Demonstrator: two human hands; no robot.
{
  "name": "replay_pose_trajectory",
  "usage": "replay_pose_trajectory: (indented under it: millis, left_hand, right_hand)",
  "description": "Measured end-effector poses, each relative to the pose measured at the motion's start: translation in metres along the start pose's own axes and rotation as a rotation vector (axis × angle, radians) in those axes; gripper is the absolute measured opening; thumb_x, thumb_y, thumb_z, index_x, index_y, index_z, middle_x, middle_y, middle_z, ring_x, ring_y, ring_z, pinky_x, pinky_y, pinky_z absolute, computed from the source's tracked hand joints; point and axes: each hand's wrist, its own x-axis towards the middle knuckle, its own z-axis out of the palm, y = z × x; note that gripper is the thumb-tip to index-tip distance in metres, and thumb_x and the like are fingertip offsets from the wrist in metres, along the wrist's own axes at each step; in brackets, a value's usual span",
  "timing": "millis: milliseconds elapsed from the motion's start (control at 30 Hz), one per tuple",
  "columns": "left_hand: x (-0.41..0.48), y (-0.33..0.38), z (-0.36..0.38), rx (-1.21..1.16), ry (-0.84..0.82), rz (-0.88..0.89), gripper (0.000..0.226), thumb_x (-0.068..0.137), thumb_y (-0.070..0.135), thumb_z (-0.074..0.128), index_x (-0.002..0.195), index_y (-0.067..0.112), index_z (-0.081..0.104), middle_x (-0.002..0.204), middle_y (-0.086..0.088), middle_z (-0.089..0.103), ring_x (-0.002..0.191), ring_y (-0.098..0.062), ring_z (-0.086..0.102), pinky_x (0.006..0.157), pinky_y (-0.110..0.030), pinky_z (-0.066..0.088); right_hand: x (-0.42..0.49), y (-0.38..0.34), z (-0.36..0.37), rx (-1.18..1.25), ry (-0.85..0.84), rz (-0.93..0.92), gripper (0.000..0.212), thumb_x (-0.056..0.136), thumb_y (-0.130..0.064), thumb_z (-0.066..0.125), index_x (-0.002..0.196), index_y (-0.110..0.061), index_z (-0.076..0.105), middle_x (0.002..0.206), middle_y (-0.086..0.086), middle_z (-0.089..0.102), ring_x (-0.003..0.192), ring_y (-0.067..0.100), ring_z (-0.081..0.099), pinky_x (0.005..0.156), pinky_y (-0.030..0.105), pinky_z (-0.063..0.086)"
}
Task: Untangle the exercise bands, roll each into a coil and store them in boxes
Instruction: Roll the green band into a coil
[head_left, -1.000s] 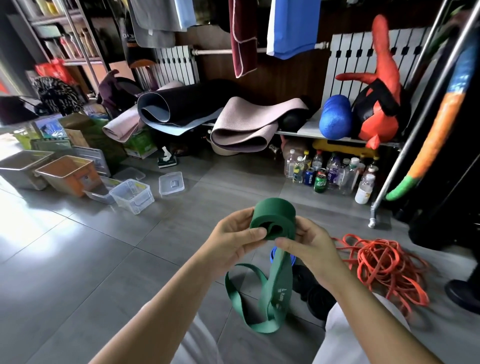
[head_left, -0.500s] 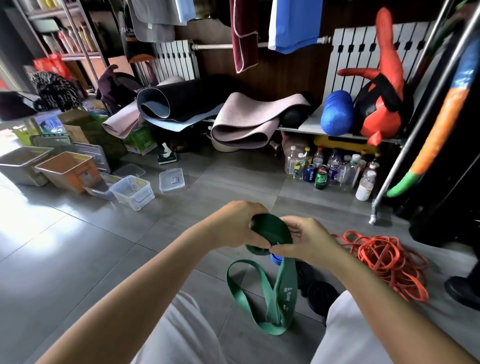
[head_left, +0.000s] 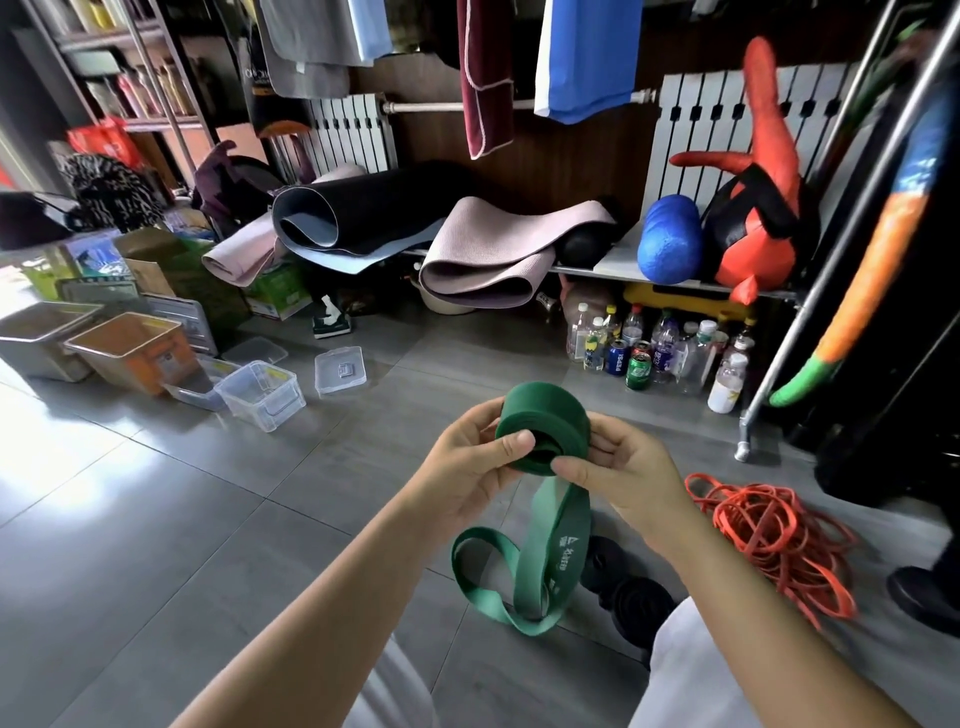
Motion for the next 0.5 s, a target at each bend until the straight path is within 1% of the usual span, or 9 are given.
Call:
replay_pose_trajectory:
  millis: [33, 67, 100, 167, 233, 300, 367, 400, 500]
  left_hand:
    - [-0.001, 0.000, 0.000, 0.059, 0.017, -0.021, 0.041, 0.080, -0.002, 0.065, 0.120, 0.000, 0.055, 0.109, -0.018, 0.064, 0.099, -0.027, 0.064, 0.085, -0.038, 0.055]
    - [-0.001, 0.003, -0.001, 0.223, 0.043, -0.029, 0.045, 0.079, -0.001, 0.068, 0.121, 0.002, 0.053, 0.114, -0.018, 0.063, 0.103, -0.027, 0.063, 0.090, -0.041, 0.053]
    - [0.000, 0.009, -0.002, 0.482, 0.066, -0.022, 0.051, 0.078, 0.003, 0.071, 0.125, 0.005, 0.051, 0.122, -0.014, 0.060, 0.110, -0.024, 0.060, 0.095, -0.042, 0.051]
    - [0.001, 0.020, -0.002, 1.038, 0.059, 0.010, 0.072, 0.073, 0.017, 0.079, 0.135, 0.016, 0.043, 0.135, -0.003, 0.050, 0.120, -0.014, 0.049, 0.097, -0.037, 0.048]
    - [0.003, 0.030, 0.005, 1.460, -0.055, 0.058, 0.083, 0.069, 0.034, 0.081, 0.139, 0.024, 0.038, 0.133, 0.005, 0.047, 0.118, -0.011, 0.045, 0.095, -0.030, 0.044]
    - [0.007, 0.035, 0.013, 1.717, -0.164, 0.081, 0.067, 0.073, 0.039, 0.076, 0.132, 0.025, 0.046, 0.120, 0.005, 0.055, 0.106, -0.014, 0.052, 0.085, -0.026, 0.042]
    - [0.011, 0.041, 0.018, 1.811, -0.172, 0.041, 0.050, 0.075, 0.034, 0.073, 0.120, 0.022, 0.055, 0.108, 0.003, 0.061, 0.097, -0.018, 0.057, 0.076, -0.027, 0.044]
    - [0.012, 0.045, 0.018, 1.800, -0.156, 0.015, 0.047, 0.074, 0.031, 0.073, 0.117, 0.021, 0.058, 0.106, 0.002, 0.063, 0.095, -0.019, 0.057, 0.076, -0.029, 0.046]
    - [0.012, 0.052, 0.011, 1.576, -0.081, 0.014, 0.047, 0.070, 0.023, 0.078, 0.114, 0.019, 0.062, 0.102, 0.004, 0.065, 0.095, -0.016, 0.058, 0.084, -0.031, 0.049]
  right_hand:
    - [0.001, -0.001, -0.003, -0.052, -0.019, 0.004, 0.048, 0.056, -0.022, 0.081, 0.102, -0.025, 0.067, 0.102, -0.002, 0.073, 0.100, 0.019, 0.067, 0.083, 0.027, 0.054]
    - [0.002, -0.001, -0.007, -0.114, -0.044, 0.010, 0.046, 0.055, -0.026, 0.083, 0.099, -0.029, 0.068, 0.100, -0.003, 0.073, 0.098, 0.017, 0.068, 0.083, 0.027, 0.054]
    - [0.004, -0.002, -0.010, -0.181, -0.066, 0.021, 0.045, 0.055, -0.031, 0.086, 0.097, -0.032, 0.069, 0.099, -0.006, 0.073, 0.095, 0.014, 0.069, 0.082, 0.025, 0.054]
    - [0.006, -0.005, -0.013, -0.340, -0.104, 0.060, 0.046, 0.052, -0.039, 0.088, 0.094, -0.040, 0.069, 0.096, -0.011, 0.073, 0.092, 0.008, 0.069, 0.081, 0.026, 0.055]
    - [0.009, -0.008, -0.012, -0.522, -0.147, 0.079, 0.045, 0.050, -0.047, 0.079, 0.093, -0.046, 0.066, 0.091, -0.016, 0.072, 0.087, 0.001, 0.067, 0.079, 0.029, 0.056]
    - [0.012, -0.011, -0.007, -0.610, -0.193, 0.074, 0.044, 0.050, -0.050, 0.074, 0.093, -0.050, 0.063, 0.089, -0.020, 0.071, 0.083, -0.002, 0.066, 0.075, 0.030, 0.056]
    - [0.015, -0.011, -0.003, -0.598, -0.223, 0.073, 0.044, 0.050, -0.047, 0.075, 0.092, -0.051, 0.063, 0.090, -0.019, 0.071, 0.085, -0.001, 0.066, 0.078, 0.032, 0.056]
    - [0.015, -0.010, -0.002, -0.554, -0.220, 0.081, 0.045, 0.049, -0.046, 0.077, 0.092, -0.051, 0.063, 0.092, -0.018, 0.071, 0.088, 0.001, 0.066, 0.081, 0.032, 0.056]
    - [0.013, -0.005, -0.007, -0.329, -0.182, 0.128, 0.068, 0.041, -0.051, 0.086, 0.102, -0.042, 0.058, 0.103, -0.018, 0.070, 0.100, 0.001, 0.064, 0.086, 0.020, 0.051]
